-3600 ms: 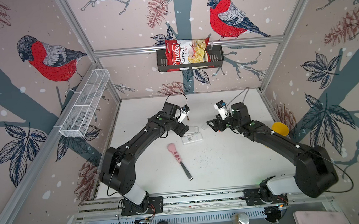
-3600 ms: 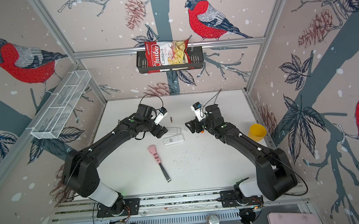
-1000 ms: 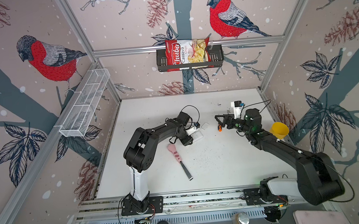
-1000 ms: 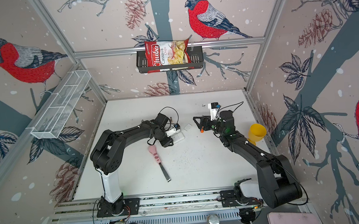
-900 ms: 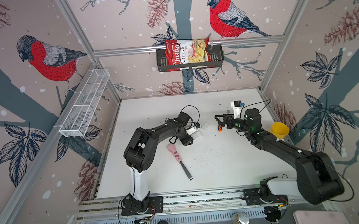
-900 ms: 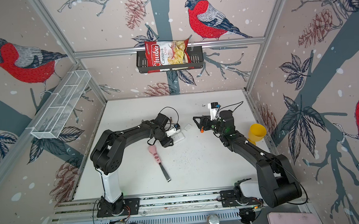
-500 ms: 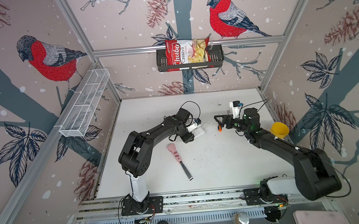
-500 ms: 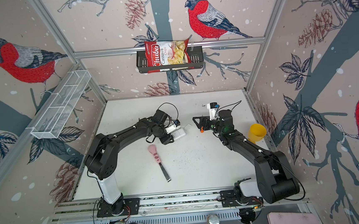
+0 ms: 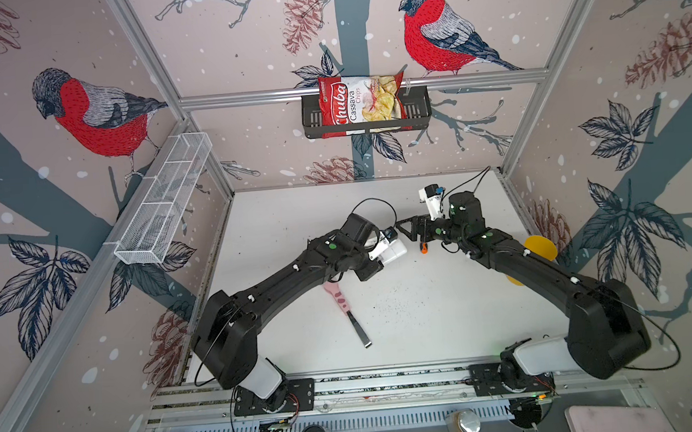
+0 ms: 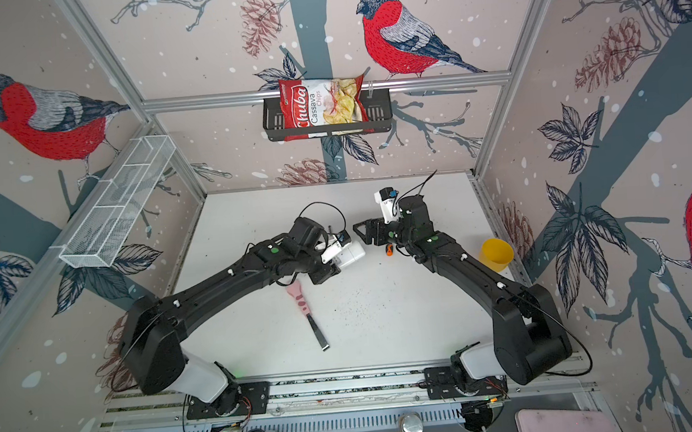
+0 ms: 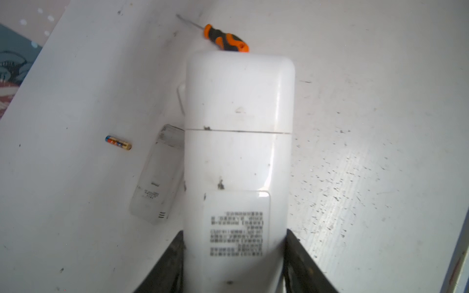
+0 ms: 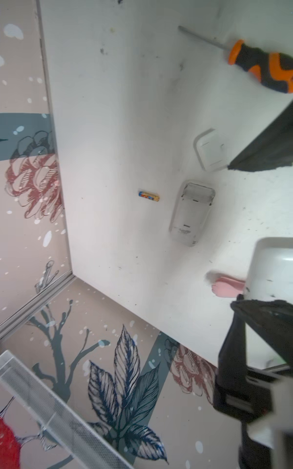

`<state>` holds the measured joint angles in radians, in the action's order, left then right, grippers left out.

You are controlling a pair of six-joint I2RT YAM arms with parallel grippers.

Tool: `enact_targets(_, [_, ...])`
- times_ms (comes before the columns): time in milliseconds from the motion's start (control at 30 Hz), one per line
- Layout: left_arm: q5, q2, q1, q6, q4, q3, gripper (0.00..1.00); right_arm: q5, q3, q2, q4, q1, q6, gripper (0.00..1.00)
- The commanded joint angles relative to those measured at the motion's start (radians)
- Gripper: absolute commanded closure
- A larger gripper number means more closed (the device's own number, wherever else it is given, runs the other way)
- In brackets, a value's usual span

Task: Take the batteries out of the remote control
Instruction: 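Lift the closed remote with the left gripper while the right gripper grasps it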

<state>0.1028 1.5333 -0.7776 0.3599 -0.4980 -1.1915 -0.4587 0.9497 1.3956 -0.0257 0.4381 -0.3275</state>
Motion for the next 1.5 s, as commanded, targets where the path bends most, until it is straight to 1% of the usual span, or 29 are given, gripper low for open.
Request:
enact_targets(0, [-0.064, -0.033, -0.035, -0.034, 0.073, 0.025, 0.60, 0.006, 0.015, -0.022, 0.143, 0.010, 0.062, 0.22])
enact_targets(67, [-0.058, -0.030, -0.035, -0.052, 0.068, 0.012, 0.60, -0.009, 0.034, -0.028, 0.194, 0.013, 0.077, 0.24])
enact_targets(233, [-0.068, -0.013, -0.032, -0.051, 0.063, 0.004, 0.62, -0.018, 0.073, -0.037, 0.308, 0.019, 0.103, 0.28])
enact_targets(367, [-0.046, 0.001, -0.008, -0.056, 0.068, -0.005, 0.63, -0.061, 0.072, -0.046, 0.331, 0.024, 0.118, 0.36])
enact_targets(433, [-0.038, 0.004, 0.003, -0.062, 0.079, -0.006, 0.63, -0.065, 0.070, -0.043, 0.329, 0.027, 0.122, 0.38])
enact_targets(533, [-0.033, 0.010, 0.016, -0.066, 0.086, -0.009, 0.63, -0.090, 0.079, -0.020, 0.342, 0.030, 0.133, 0.37])
enact_targets(633, [-0.021, 0.016, 0.027, -0.070, 0.090, -0.016, 0.64, -0.106, 0.081, -0.002, 0.332, 0.042, 0.138, 0.29])
enact_targets(667, [-0.018, 0.016, 0.026, -0.070, 0.090, -0.017, 0.64, -0.105, 0.083, 0.004, 0.328, 0.047, 0.137, 0.28])
enact_targets(833, [-0.007, 0.016, 0.030, -0.073, 0.094, -0.020, 0.65, -0.105, 0.096, 0.032, 0.317, 0.056, 0.136, 0.27])
enact_targets(1033, [0.016, 0.011, 0.033, -0.076, 0.097, -0.020, 0.65, -0.044, 0.128, 0.058, 0.328, 0.074, 0.140, 0.30])
enact_targets(1167, [0.020, 0.008, 0.033, -0.078, 0.096, -0.024, 0.65, -0.044, 0.149, 0.086, 0.321, 0.076, 0.140, 0.36])
enact_targets(1267, [0.020, 0.004, 0.032, -0.081, 0.096, -0.019, 0.65, -0.021, 0.165, 0.104, 0.332, 0.080, 0.146, 0.40])
enact_targets(1467, [0.020, 0.006, 0.033, -0.081, 0.095, -0.019, 0.65, 0.024, 0.155, 0.095, 0.329, 0.082, 0.151, 0.50])
